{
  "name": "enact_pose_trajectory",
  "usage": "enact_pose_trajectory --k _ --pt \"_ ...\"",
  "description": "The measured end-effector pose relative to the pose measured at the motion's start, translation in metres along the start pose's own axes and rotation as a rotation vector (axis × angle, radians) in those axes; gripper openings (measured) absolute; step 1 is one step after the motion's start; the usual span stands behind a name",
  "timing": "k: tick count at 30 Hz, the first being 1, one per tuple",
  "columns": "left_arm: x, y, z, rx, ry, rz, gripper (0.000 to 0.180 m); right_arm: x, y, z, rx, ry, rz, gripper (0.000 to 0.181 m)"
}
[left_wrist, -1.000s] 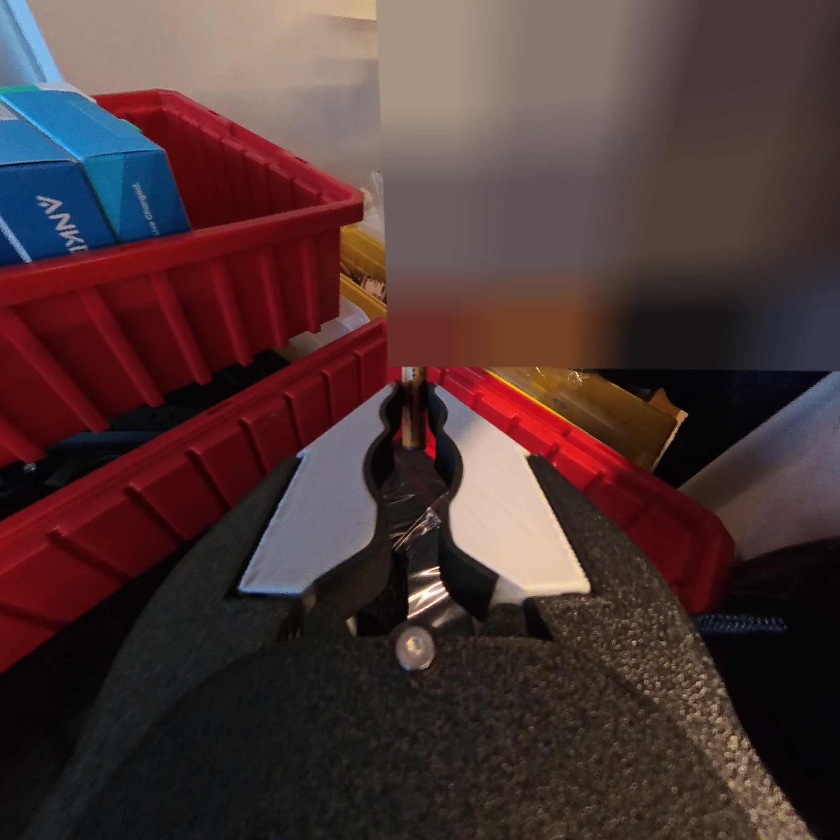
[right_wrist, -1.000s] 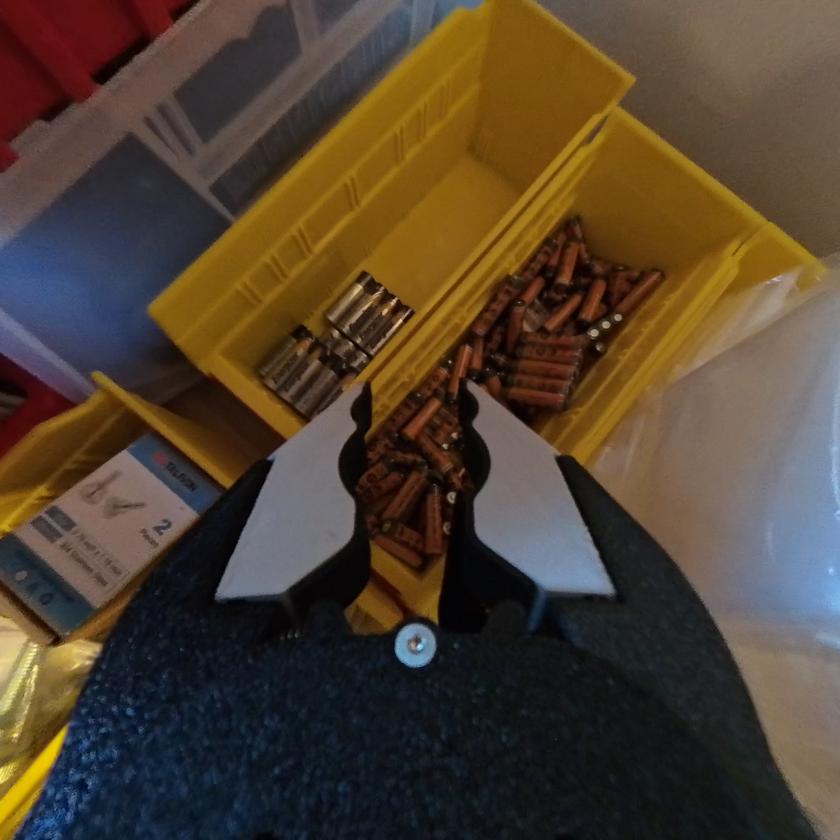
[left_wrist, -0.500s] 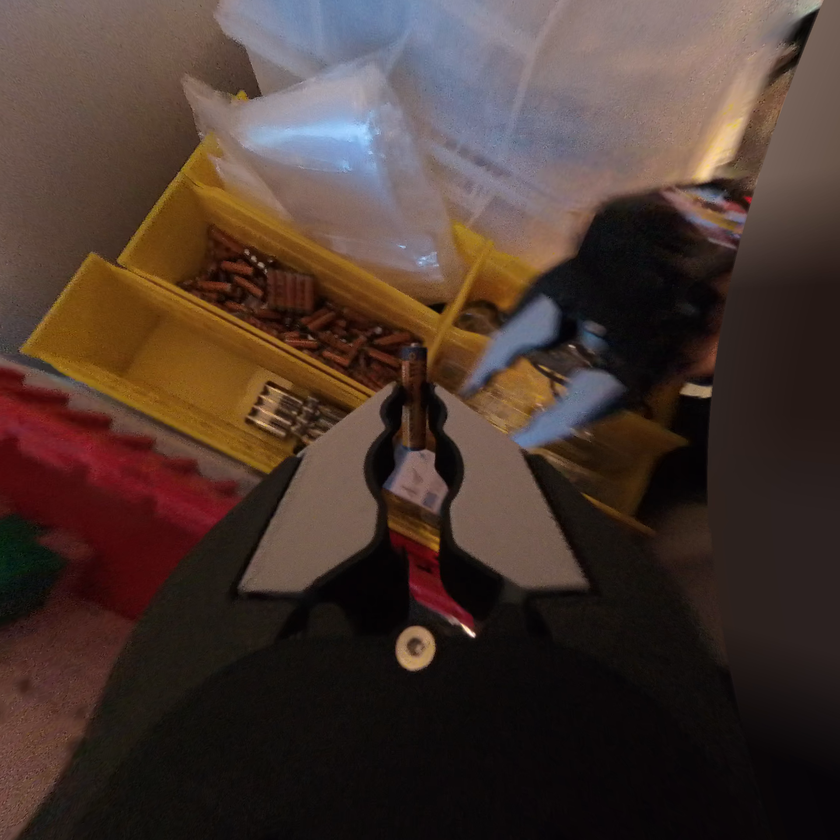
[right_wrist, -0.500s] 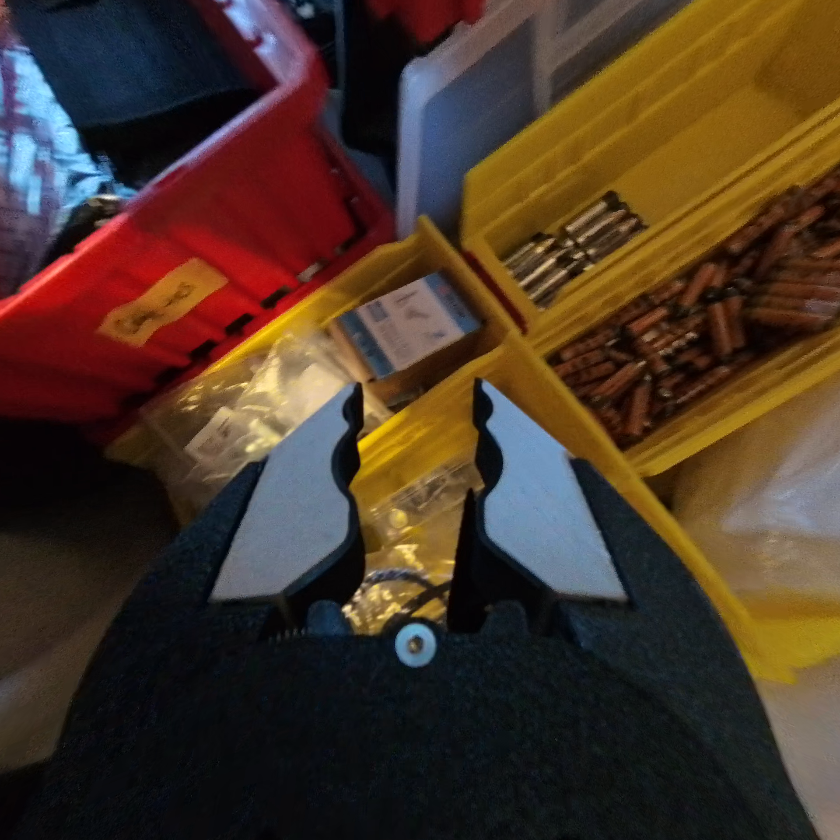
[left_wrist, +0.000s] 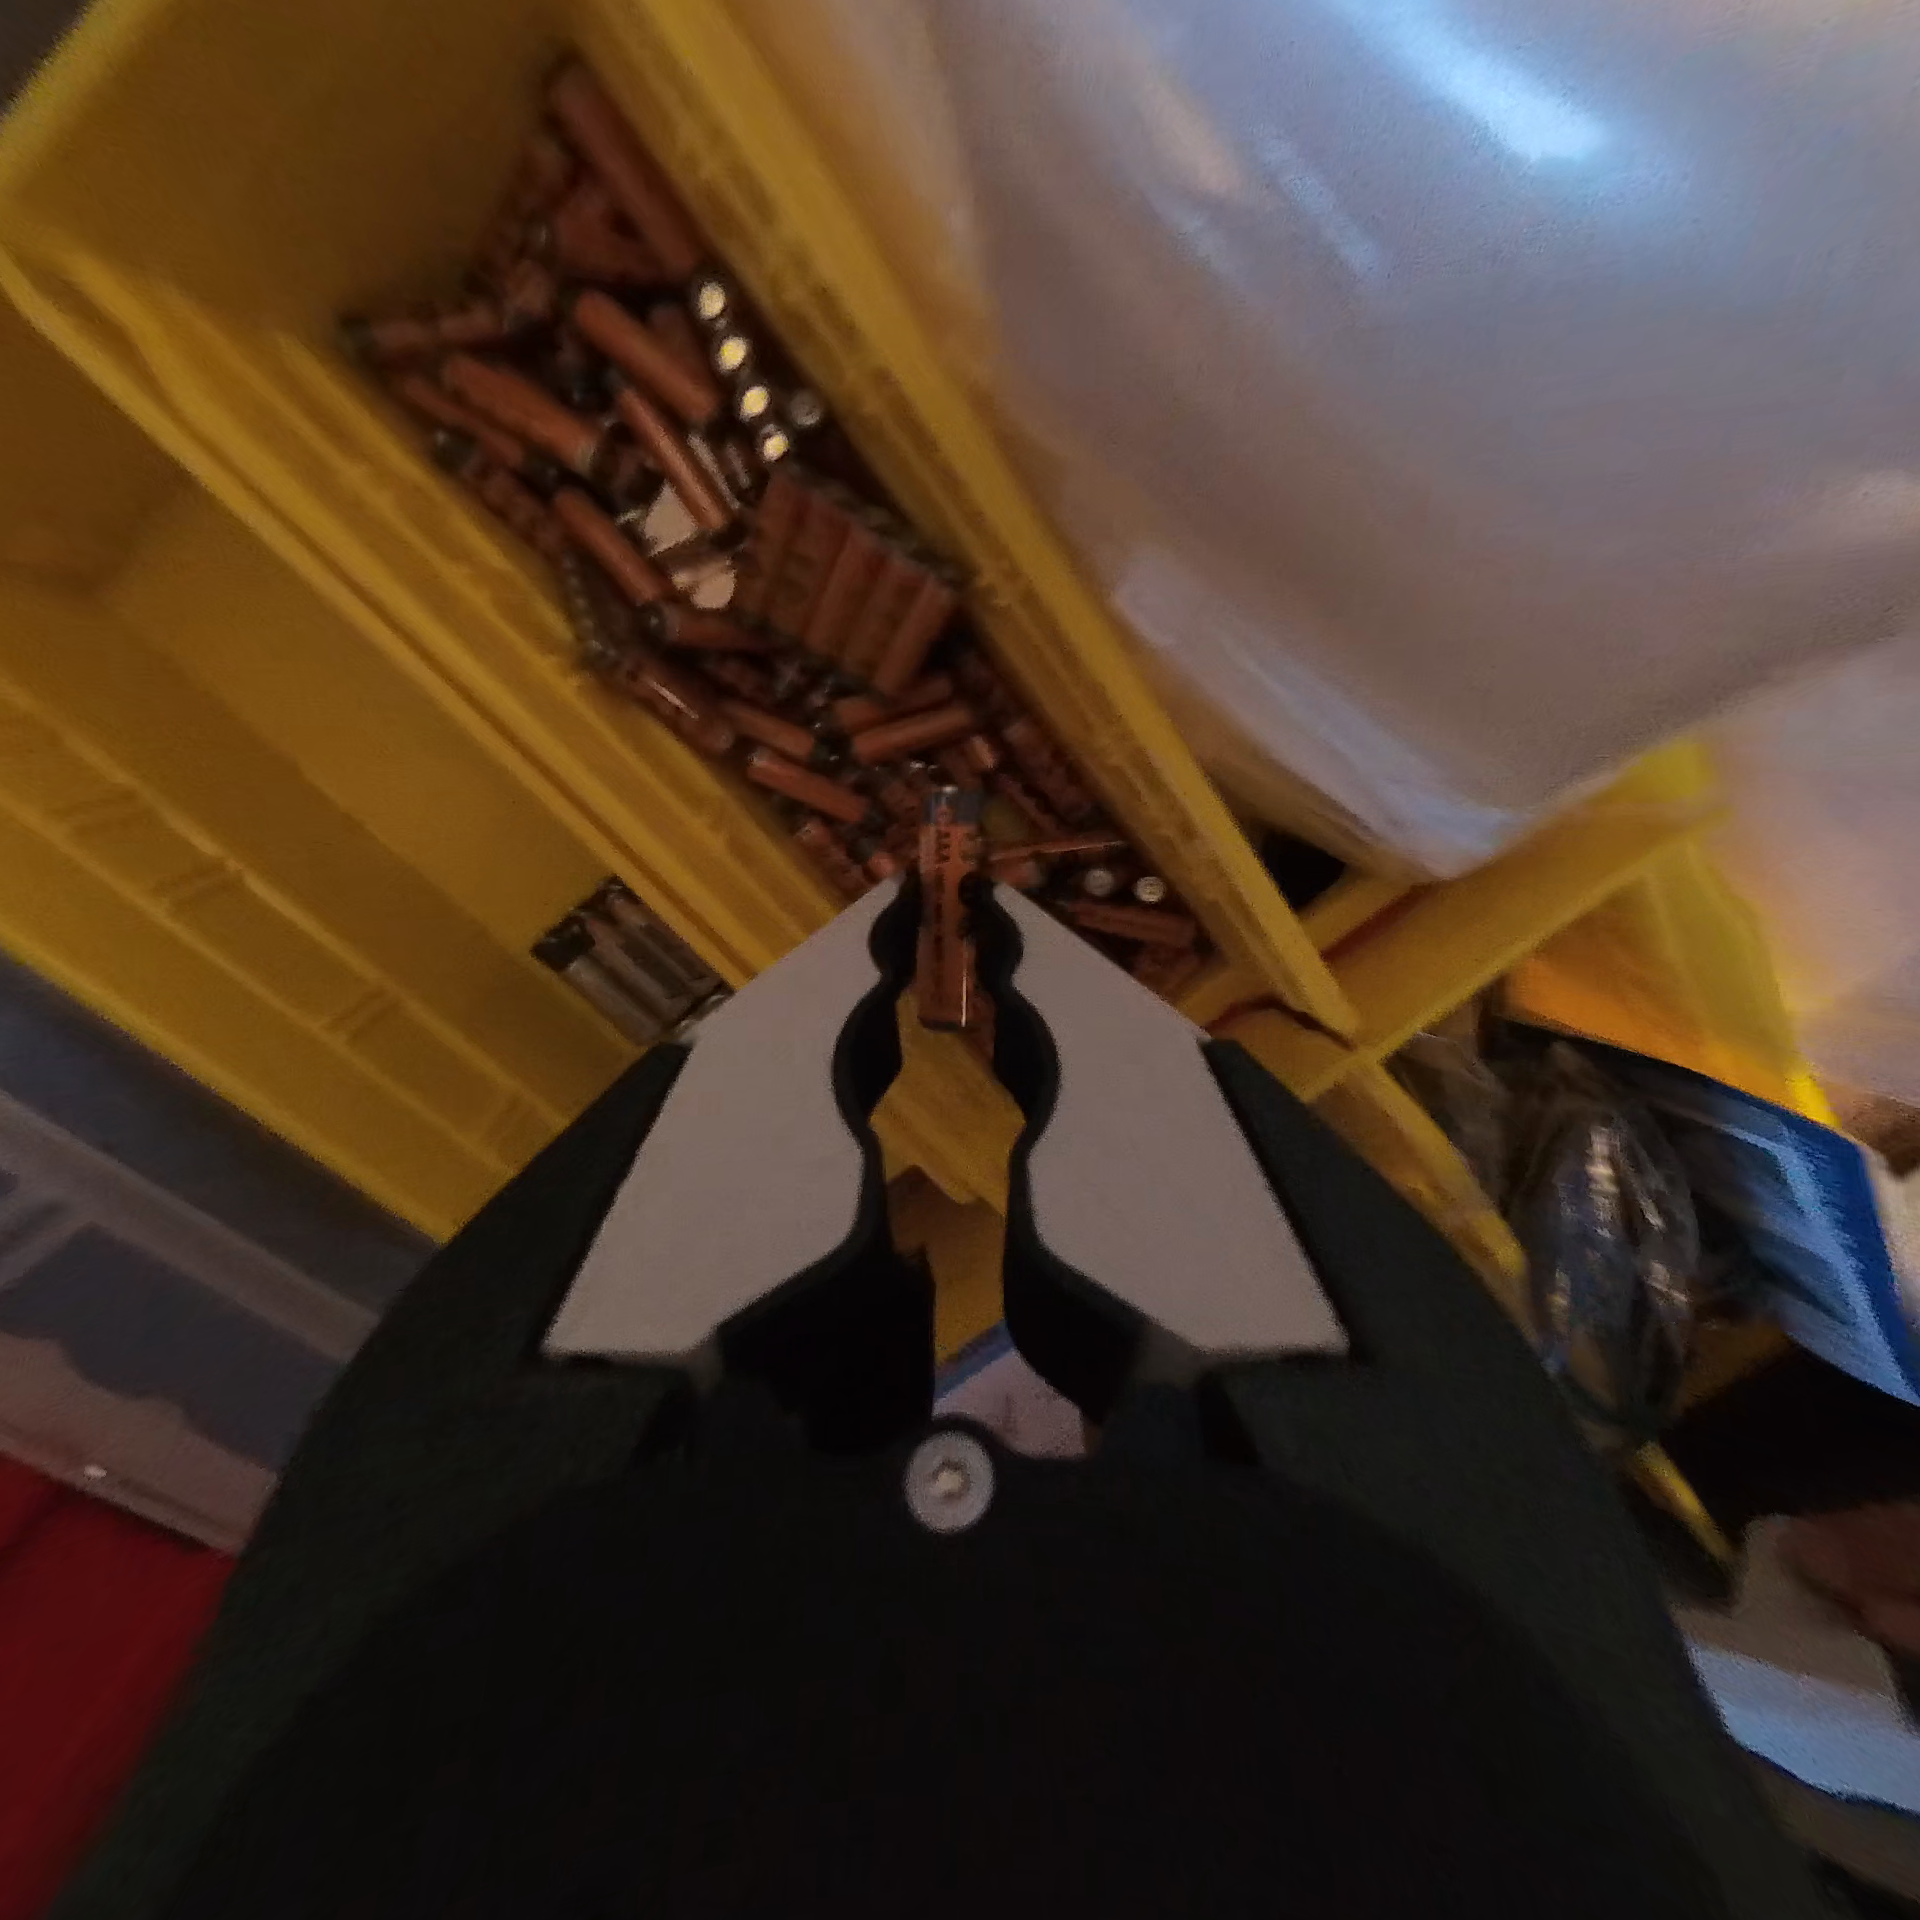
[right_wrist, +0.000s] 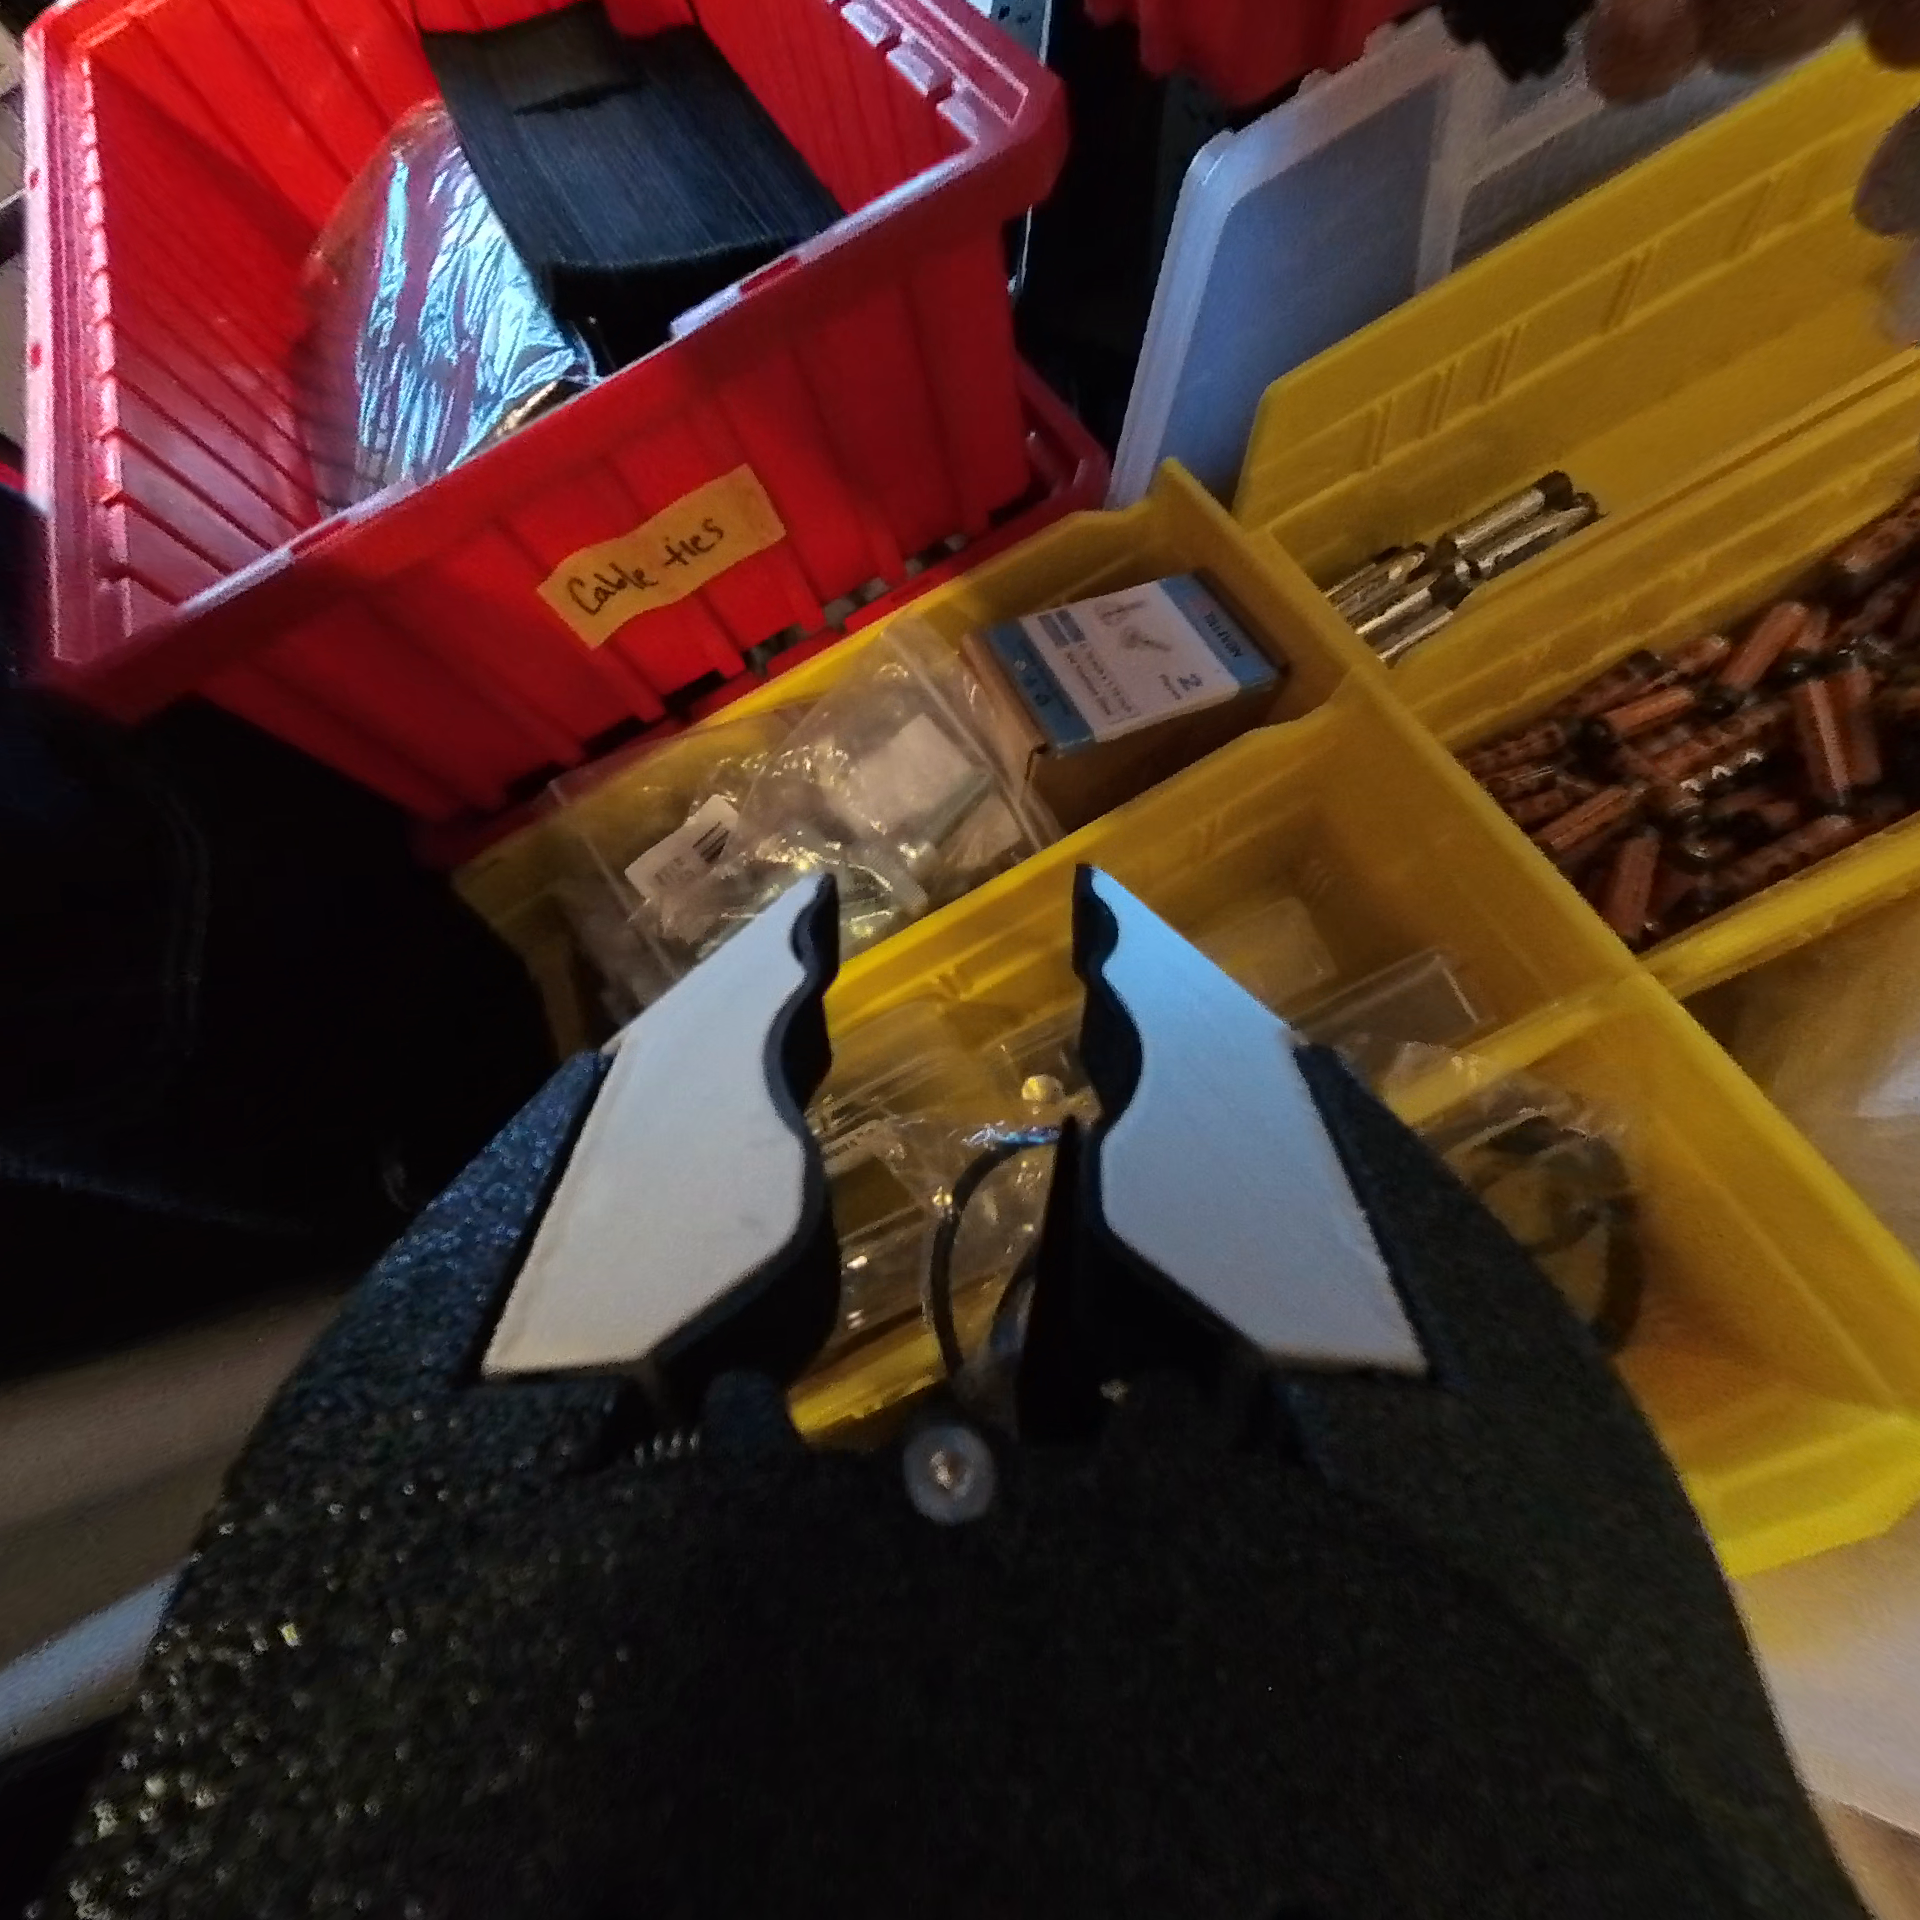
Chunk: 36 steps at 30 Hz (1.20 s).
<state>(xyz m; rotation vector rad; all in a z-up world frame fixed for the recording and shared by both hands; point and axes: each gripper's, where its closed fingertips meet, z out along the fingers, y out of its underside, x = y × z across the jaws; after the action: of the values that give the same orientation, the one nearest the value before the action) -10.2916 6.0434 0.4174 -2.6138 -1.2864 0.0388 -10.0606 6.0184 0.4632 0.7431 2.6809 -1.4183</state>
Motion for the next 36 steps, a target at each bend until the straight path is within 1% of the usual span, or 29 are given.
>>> enact_pose_trajectory --k 3,5,8,10,12,13,14,16,18,19,20,22,23,25,28,29,31,33,36 --pt "-0.003 -0.003 0.02 -0.029 -0.007 -0.025 0.008 -0.002 0.001 -0.002 0.006 -0.013 -0.014 0.044" --pt "-0.011 -0.007 0.032 -0.026 -0.055 0.006 0.008 -0.005 0.0 -0.003 0.011 -0.026 -0.022 0.044" --pt "-0.01 0.006 0.047 -0.138 0.002 -0.047 0.01 -0.013 0.001 -0.006 0.01 -0.053 -0.035 0.045" --pt "-0.013 0.008 0.041 -0.165 -0.014 -0.016 0.039 -0.013 0.005 -0.007 -0.002 -0.05 -0.049 0.046" --pt "-0.019 0.007 0.022 -0.161 -0.072 0.081 0.048 -0.011 0.008 -0.009 -0.008 -0.045 -0.048 0.046" --pt "-0.021 0.009 0.011 -0.174 -0.104 0.137 0.057 -0.011 0.008 -0.01 -0.005 -0.053 -0.041 0.046" --pt "-0.023 0.013 -0.001 -0.203 -0.126 0.194 0.061 -0.011 0.008 -0.011 0.002 -0.065 -0.033 0.045" --pt "-0.037 0.028 -0.02 -0.327 -0.2 0.318 0.048 -0.013 0.007 -0.012 0.012 -0.085 -0.02 0.045" --pt "-0.059 0.049 -0.029 -0.504 -0.286 0.417 0.046 -0.014 0.006 -0.012 0.014 -0.093 -0.021 0.045" --pt "-0.063 0.063 -0.027 -0.592 -0.26 0.404 0.042 -0.015 0.007 -0.011 0.011 -0.096 -0.024 0.045" --pt "-0.064 0.073 -0.022 -0.654 -0.221 0.35 0.043 -0.017 0.007 -0.011 0.011 -0.096 -0.028 0.045" --pt "-0.063 0.08 -0.008 -0.681 -0.141 0.223 0.042 -0.019 0.006 -0.012 0.016 -0.097 -0.038 0.045" --pt "-0.062 0.077 -0.001 -0.65 -0.114 0.164 0.042 -0.02 0.006 -0.013 0.017 -0.096 -0.042 0.045" --pt "-0.061 0.072 0.011 -0.582 -0.062 0.062 0.03 -0.019 0.007 -0.014 0.017 -0.089 -0.048 0.045" --pt "-0.064 0.077 0.029 -0.528 -0.046 -0.15 0.03 -0.019 0.006 -0.016 0.017 -0.092 -0.047 0.045" --pt "-0.067 0.073 0.03 -0.479 -0.071 -0.184 0.03 -0.02 0.004 -0.016 0.025 -0.096 -0.054 0.045" --pt "-0.067 0.05 0.011 -0.296 -0.125 -0.158 0.024 -0.016 0.002 -0.015 0.039 -0.087 -0.063 0.043" --pt "-0.051 0.03 -0.025 -0.118 -0.128 -0.098 0.024 -0.007 0.007 -0.007 0.02 -0.077 -0.036 0.044" --pt "0.011 0.026 -0.092 0.135 0.052 -0.047 0.027 0.008 0.008 0.004 0.034 -0.046 -0.02 0.049"
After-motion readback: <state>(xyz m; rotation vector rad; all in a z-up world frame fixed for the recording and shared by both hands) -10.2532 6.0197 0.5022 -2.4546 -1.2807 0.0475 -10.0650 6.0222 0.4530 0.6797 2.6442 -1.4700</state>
